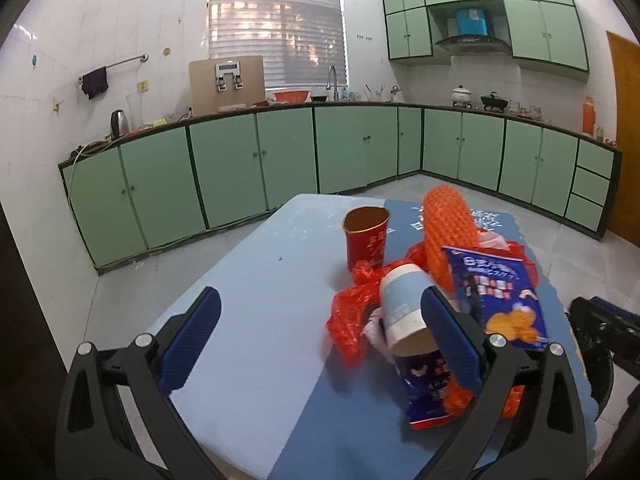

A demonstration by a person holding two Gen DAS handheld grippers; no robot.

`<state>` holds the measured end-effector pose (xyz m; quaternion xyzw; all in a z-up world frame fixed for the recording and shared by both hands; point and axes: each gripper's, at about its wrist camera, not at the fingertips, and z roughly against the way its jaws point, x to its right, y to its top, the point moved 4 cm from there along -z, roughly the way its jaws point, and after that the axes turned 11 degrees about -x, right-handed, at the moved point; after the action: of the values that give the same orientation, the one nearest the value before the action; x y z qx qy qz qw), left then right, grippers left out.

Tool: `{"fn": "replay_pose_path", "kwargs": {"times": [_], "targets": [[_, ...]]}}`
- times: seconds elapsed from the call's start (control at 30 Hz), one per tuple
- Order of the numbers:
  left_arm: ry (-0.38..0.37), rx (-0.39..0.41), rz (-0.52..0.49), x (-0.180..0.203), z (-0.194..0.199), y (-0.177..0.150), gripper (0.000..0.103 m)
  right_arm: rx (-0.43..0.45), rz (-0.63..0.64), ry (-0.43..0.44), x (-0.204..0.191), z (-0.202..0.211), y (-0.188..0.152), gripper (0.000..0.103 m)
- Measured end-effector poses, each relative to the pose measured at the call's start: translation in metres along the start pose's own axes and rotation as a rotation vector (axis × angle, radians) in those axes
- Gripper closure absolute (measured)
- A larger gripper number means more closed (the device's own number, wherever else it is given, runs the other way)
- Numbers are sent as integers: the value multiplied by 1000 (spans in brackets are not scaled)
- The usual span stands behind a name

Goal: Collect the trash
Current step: 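Reach the right tool into the pile and grasp the blue biscuit bag, then lift the blue bag with the right tool while the left tool grasps the orange foam net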

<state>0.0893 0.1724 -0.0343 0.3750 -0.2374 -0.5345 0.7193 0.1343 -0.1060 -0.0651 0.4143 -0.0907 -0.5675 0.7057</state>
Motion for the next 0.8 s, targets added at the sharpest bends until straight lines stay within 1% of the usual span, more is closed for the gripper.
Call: {"fn": "replay_pose_path", "kwargs": {"times": [0.07, 0.2, 0.4, 0.53, 0.63, 0.67, 0.77, 0.8], "targets": [[2, -9, 4, -3, -7, 0, 9, -17, 12, 1, -5, -10, 2, 49], [4, -19, 13, -8, -16, -2, 9, -45, 15, 20, -9, -27, 6, 56], [7, -33, 9, -6, -24, -3, 9, -74, 25, 44, -15, -33, 7, 58], [7, -47, 19, -7, -27, -5, 9, -92, 53, 54, -23, -35, 7, 60], [9, -47, 19, -6, -28, -6, 9, -104, 52, 73, -24, -38, 5, 65], [9, -48, 18, -5, -28, -6, 9, -106, 53, 75, -24, -39, 4, 69], [10, -46, 15, -4, -27, -6, 9, -103, 60, 100, -26, -36, 4, 87], [10, -46, 14, -3, -27, -6, 9, -100, 63, 106, -26, -35, 5, 91]]}}
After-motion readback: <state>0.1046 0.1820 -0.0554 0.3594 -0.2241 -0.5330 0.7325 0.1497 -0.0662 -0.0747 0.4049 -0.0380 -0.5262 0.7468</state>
